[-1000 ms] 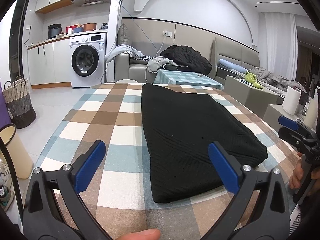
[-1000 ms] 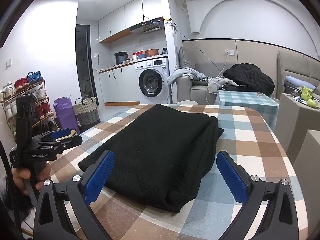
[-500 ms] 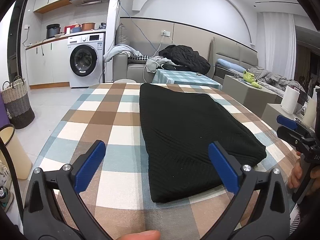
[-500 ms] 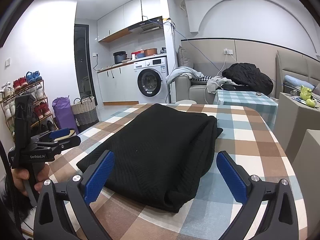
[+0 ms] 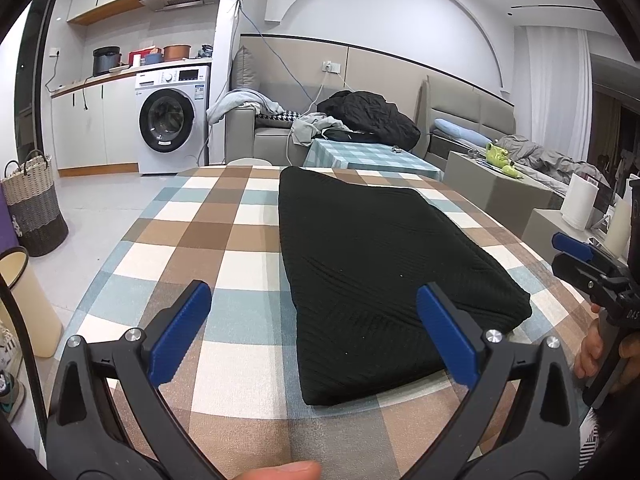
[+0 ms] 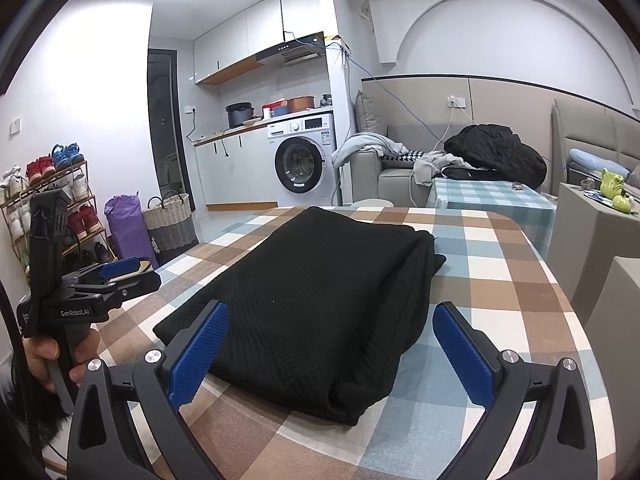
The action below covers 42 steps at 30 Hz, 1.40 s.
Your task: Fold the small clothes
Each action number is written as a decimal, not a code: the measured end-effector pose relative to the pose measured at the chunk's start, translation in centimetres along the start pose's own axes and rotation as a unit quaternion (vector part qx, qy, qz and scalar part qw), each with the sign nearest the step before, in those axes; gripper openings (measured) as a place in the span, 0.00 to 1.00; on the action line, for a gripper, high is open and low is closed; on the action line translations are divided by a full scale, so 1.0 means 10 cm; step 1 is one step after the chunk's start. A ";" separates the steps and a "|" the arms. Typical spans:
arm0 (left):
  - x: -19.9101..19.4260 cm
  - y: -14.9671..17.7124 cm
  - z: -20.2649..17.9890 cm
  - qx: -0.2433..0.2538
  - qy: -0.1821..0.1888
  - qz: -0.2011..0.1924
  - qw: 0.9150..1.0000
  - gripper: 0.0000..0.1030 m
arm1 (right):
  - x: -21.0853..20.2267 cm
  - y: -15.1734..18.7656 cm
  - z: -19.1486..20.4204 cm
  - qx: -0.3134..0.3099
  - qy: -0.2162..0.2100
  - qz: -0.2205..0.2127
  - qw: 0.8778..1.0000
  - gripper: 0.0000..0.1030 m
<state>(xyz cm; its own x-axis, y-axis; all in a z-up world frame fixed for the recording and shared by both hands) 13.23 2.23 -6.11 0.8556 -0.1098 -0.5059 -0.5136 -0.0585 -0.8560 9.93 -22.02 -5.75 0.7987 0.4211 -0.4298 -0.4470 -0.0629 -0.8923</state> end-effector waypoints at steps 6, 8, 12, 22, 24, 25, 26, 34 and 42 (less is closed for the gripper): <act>0.00 0.00 0.00 0.000 0.000 0.000 1.000 0.99 | 0.01 0.00 0.00 0.000 0.001 -0.001 1.000 1.00; 0.00 0.00 0.00 0.000 0.000 0.000 1.000 0.99 | 0.01 0.00 0.00 0.000 -0.001 0.000 1.000 1.00; 0.00 0.00 0.00 0.000 0.000 0.000 1.000 0.99 | 0.01 0.00 -0.01 0.000 -0.001 0.000 1.000 1.00; 0.00 0.01 0.00 -0.001 0.000 0.000 1.000 0.99 | 0.00 0.00 -0.01 0.000 -0.001 0.000 1.000 1.00; 0.00 0.01 0.00 0.000 0.000 -0.001 1.000 0.99 | 0.01 0.00 -0.01 0.000 0.000 0.000 1.000 1.00; 0.00 0.00 0.00 0.000 0.000 -0.001 1.000 0.99 | 0.00 0.00 -0.01 0.001 0.000 0.000 1.000 1.00; 0.00 0.00 0.00 0.000 0.000 0.000 1.000 0.99 | 0.00 0.00 -0.01 0.001 -0.001 0.000 1.000 1.00; 0.00 0.01 0.00 0.000 0.000 -0.001 1.000 0.99 | 0.00 0.00 -0.01 0.000 0.000 0.001 1.000 1.00; 0.00 0.01 0.01 0.000 0.000 -0.001 1.000 0.99 | 0.01 -0.01 -0.02 0.000 -0.001 0.001 1.000 1.00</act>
<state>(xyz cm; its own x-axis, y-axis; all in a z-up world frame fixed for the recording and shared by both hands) 13.18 2.30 -6.18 0.8563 -0.1100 -0.5046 -0.5123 -0.0587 -0.8568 10.10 -22.12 -5.77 0.7974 0.4226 -0.4307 -0.4484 -0.0626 -0.8916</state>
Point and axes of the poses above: each gripper's, at about its wrist camera, not at the fingertips, and x roughly the way its jaws point, z to its left, y to its underside, the point moved 1 cm from there along x, roughly the way its jaws point, and after that the axes turned 4 degrees about z, right-handed, at the moved point
